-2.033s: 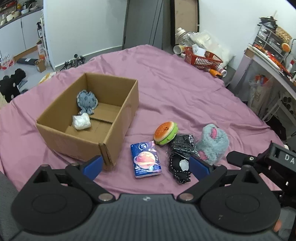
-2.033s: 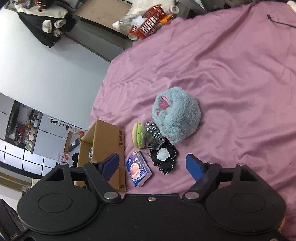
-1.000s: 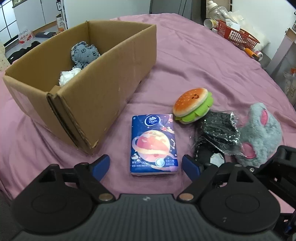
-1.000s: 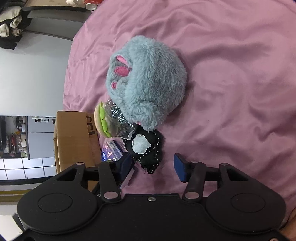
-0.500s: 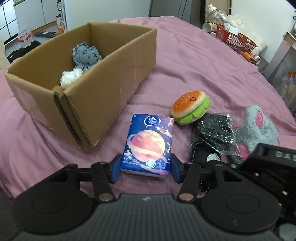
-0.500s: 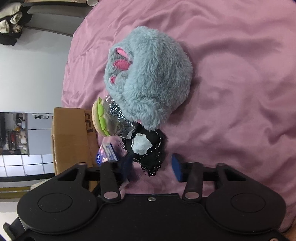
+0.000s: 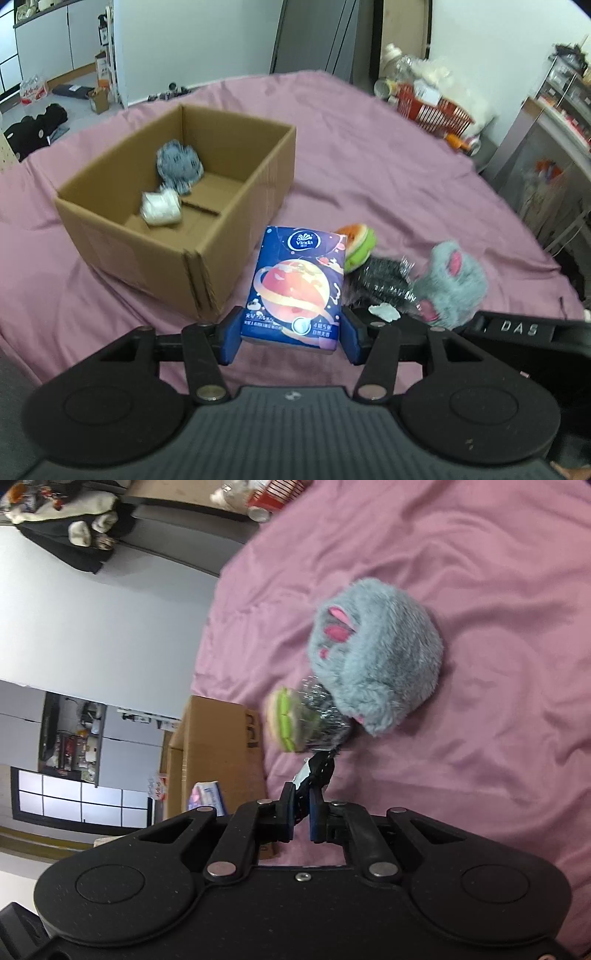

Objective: Organize soft objects
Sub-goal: 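Grasp the blue tissue pack with the left tool while the right grasps the black sequined pouch, then carry both items to the box and open the left tool to drop the tissue pack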

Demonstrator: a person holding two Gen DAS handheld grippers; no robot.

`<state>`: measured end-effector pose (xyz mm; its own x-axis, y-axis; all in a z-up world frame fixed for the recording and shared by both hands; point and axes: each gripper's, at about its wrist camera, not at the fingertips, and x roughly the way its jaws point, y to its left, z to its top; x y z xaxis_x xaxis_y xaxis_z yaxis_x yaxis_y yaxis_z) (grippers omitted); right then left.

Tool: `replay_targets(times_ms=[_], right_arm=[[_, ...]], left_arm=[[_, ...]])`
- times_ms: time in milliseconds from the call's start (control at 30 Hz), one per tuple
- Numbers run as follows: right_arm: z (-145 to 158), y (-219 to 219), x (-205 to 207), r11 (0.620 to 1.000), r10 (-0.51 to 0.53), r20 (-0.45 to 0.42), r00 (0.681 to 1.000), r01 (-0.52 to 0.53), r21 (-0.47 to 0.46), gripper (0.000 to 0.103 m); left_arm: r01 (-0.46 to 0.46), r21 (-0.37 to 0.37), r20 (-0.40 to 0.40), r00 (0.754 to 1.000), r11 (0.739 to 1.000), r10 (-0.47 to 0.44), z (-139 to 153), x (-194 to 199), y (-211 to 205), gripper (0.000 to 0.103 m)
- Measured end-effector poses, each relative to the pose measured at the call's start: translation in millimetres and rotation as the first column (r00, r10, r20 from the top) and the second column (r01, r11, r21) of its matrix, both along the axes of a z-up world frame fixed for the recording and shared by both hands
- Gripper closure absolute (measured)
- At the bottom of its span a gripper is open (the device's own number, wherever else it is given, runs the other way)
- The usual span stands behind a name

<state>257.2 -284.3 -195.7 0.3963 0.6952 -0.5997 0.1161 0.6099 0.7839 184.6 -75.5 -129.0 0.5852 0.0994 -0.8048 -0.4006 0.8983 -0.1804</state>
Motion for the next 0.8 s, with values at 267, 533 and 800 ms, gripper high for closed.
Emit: replay_targets(times_ms=[267,533,800], right_arm=[[25,-5,-10,1.000,0.001,0.120,0.993,-0.004,0.024,0.096],[47,9,-6,0.999,0.035,0.238,0.971,-0.034,-0.009,0.096],[64,22,-5,0.998,0.060,0.334,0.941,-0.052,-0.032,0.096]], left_arm=[[0.012,-0.008,0.067,0.998,1.000,-0.012,37,-19,15,0.050],[0.000,-0.009,0.120,0.993,1.000,0.001,65,-30,43,0.050],[-0.012,-0.006,0.140,0.990,1.000,0.013,80,-33,81,0.050]])
